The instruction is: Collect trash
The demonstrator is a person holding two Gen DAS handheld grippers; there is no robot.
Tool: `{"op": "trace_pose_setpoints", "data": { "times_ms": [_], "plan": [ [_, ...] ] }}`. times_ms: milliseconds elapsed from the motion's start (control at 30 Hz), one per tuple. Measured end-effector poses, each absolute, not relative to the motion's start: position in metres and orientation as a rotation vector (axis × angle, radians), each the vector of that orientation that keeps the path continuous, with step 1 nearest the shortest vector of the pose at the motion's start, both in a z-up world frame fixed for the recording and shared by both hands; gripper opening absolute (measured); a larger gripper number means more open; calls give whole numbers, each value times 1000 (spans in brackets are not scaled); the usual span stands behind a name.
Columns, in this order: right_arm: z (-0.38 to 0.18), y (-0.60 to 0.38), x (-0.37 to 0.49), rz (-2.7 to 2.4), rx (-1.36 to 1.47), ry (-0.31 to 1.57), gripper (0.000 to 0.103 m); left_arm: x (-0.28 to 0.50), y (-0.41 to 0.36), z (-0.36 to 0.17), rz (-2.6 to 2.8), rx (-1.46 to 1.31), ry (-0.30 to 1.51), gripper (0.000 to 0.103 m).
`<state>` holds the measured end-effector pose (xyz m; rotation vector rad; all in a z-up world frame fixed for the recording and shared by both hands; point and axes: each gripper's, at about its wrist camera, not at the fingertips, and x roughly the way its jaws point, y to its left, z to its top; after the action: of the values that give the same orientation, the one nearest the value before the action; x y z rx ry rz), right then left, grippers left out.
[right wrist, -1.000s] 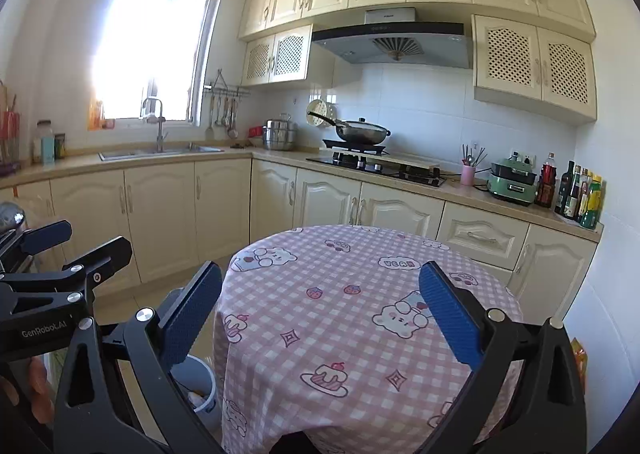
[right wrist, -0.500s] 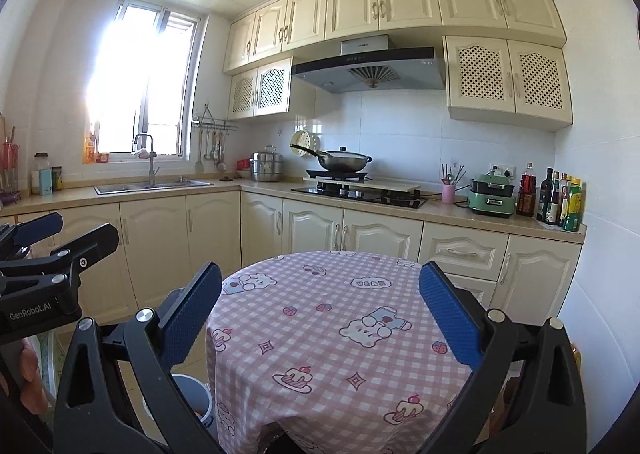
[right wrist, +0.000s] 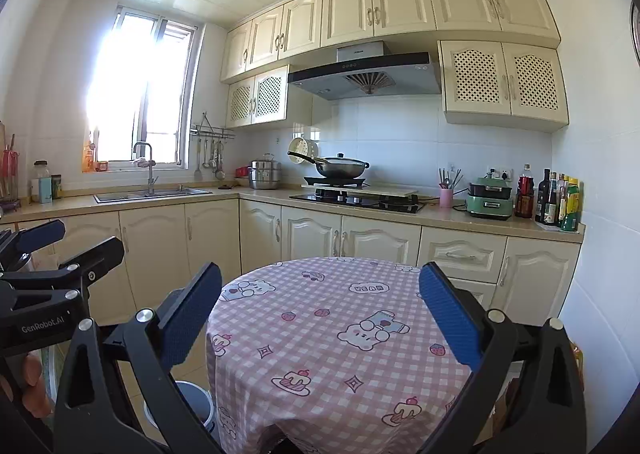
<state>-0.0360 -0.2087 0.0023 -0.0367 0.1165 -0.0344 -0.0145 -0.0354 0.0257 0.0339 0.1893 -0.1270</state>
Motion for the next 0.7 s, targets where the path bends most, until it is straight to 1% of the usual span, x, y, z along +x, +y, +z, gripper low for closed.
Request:
{"op": "trace_pose_setpoints", "data": {
  "times_ms": [700],
  "plan": [
    [2, -203, -32, -22, -45, 136, 95, -11, -32, 19, -125, 37, 207, 97]
  ]
}}
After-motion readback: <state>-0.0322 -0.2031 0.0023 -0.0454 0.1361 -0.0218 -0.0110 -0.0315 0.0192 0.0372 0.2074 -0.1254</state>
